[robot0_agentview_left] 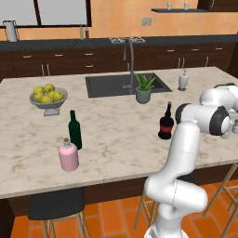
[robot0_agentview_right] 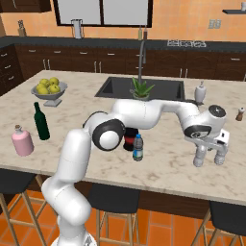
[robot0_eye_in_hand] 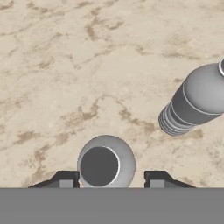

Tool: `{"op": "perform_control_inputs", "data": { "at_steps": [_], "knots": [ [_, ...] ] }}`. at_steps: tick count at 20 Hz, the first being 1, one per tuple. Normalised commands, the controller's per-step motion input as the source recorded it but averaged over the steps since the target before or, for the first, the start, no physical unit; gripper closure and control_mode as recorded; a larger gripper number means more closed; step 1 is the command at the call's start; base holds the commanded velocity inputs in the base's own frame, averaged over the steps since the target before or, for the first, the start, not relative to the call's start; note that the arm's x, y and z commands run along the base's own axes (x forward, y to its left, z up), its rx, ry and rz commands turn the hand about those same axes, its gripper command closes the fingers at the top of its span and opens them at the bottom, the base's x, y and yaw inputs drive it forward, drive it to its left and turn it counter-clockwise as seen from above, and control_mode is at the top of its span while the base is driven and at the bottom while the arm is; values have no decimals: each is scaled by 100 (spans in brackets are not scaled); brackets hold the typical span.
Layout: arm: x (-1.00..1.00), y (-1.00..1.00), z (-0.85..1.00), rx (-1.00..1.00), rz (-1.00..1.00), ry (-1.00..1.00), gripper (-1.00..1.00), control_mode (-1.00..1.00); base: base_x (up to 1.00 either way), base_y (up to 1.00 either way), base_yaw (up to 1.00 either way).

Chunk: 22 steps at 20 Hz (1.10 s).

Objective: Move the plastic bottles in the middle to the plastics group, and the glass bottles in the middle to the glass group.

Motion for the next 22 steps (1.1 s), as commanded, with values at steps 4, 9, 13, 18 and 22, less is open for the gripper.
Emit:
{"op": "perform_control_inputs", "data": {
  "at_steps": [4,9,13,18,22],
  "knots": [
    [0,0,18,-3,0,0,-100,-100,0,0,0],
    [-15,19,64,-1,5,0,-100,-100,0,0,0],
    [-42,66,62,-4,9,0,-100,-100,0,0,0],
    [-77,76,17,-5,15,5,-100,-100,0,0,0],
    [-31,95,0,-2,19,8,-100,-100,0,0,0]
  ]
}}
